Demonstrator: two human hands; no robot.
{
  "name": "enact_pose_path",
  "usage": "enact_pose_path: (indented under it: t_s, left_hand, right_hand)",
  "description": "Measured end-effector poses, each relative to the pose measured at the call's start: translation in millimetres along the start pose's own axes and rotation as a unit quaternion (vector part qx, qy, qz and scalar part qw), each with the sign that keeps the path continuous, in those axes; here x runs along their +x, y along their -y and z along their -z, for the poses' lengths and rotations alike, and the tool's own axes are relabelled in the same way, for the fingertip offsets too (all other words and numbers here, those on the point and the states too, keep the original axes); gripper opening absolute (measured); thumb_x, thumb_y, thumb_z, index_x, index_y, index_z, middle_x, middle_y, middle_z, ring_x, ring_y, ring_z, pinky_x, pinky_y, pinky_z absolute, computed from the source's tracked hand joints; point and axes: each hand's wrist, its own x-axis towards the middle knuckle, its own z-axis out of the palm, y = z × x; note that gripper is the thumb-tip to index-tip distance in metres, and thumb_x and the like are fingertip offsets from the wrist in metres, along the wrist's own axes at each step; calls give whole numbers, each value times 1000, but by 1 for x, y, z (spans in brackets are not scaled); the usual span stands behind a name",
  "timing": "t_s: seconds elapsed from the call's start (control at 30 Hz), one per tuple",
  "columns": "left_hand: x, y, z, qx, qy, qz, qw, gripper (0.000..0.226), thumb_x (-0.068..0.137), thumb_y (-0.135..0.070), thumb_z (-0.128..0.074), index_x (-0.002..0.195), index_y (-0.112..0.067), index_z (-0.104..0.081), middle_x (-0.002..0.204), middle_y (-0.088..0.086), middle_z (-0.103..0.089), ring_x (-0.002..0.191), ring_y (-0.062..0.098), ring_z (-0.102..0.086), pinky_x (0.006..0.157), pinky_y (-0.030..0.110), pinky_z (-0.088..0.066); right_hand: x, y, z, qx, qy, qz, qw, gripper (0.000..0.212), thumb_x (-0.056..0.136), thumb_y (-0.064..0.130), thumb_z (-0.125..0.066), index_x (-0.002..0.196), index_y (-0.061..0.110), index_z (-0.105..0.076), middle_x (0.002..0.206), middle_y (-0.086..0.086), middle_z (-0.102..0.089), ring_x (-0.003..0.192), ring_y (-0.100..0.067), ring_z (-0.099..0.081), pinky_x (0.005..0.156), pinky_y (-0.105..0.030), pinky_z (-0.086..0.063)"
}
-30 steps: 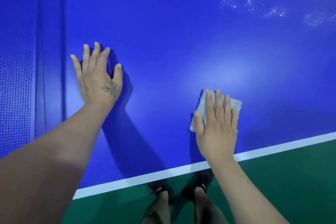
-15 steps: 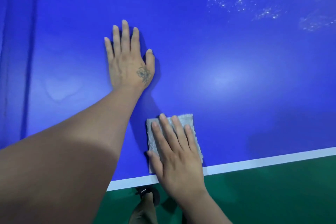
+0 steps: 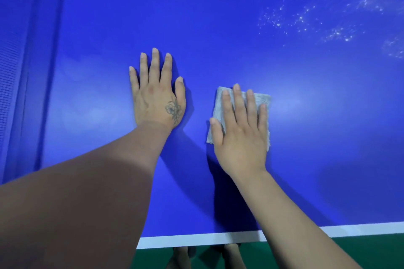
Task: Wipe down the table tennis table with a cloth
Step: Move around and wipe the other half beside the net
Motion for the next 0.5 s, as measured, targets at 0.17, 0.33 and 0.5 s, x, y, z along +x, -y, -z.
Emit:
enact_pose_path:
  t_s: [0.17,0.33,0.5]
  left_hand:
    - [2,2,3,-4,5,5,1000,67,111,-52,-22,171,-23,-25,180,4,-16,167,29,-7,133,58,-9]
    - [1,2,4,-8,12,8,1000,70,110,-59,-22,170,-24,-25,180,3,-15,167,28,-6,134,56,-8]
    - [1,2,3,-15,17,12,1000,69,111,-58,-26,170,-24,-26,180,2,-15,167,26,-5,134,56,-8]
  right_hand:
    - [-26,22,1,34,22,96,995,66,112,49,-35,170,23,-20,179,1,-9,166,-24,-3,132,-56,-12]
    - [-71,-5,4,35,48,122,991,67,109,52,-42,169,26,-25,178,5,-12,165,-23,-9,130,-57,-20]
    - [-40,-55,12,13,5,78,997,67,109,51,-45,168,23,-29,177,2,-20,164,-28,-16,128,-63,-19]
